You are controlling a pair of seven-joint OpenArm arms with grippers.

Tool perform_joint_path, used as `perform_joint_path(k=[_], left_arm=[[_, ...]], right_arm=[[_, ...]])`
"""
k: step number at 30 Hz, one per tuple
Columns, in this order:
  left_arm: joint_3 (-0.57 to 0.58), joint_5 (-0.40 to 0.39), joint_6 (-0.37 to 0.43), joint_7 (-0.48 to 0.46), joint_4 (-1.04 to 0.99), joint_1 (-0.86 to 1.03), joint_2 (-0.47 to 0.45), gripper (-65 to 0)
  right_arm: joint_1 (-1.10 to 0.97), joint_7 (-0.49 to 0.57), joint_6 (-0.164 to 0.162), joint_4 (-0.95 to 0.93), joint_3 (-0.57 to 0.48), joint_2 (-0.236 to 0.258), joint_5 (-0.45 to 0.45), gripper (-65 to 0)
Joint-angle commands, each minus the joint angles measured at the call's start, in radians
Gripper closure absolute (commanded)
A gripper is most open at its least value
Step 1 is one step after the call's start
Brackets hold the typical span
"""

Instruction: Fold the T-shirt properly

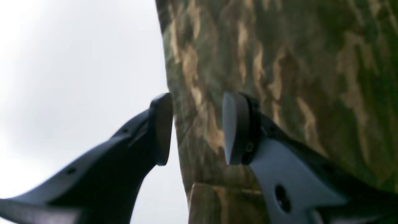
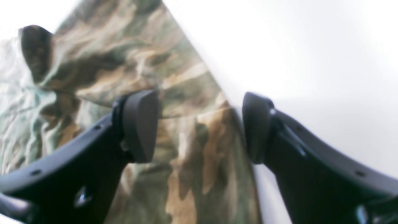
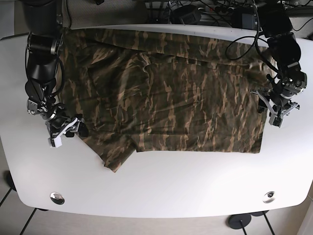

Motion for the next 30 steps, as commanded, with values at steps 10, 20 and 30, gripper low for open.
perform_joint_path(k=[10, 20, 30], left_arm=[[-0.07, -0.008, 0.131, -0.029, -0.444, -0.423, -0.052, -46.4], [0.062, -0.008, 0.134, -0.269, -1.062, -0.693, -0.061, -46.5], [0.065, -0.002, 0.139, -0.276, -1.076, -0.647, -0.029, -46.1]], right_arm=[[-0.015, -0.017, 0.004, 0.017, 0.002, -0.037, -0.006, -2.2], [-0.015, -0.015, 0.004, 0.017, 0.004, -0.041, 0.004, -1.9], [-0.015, -0.014, 0.004, 0.017, 0.005, -0.043, 0.004, -1.9]])
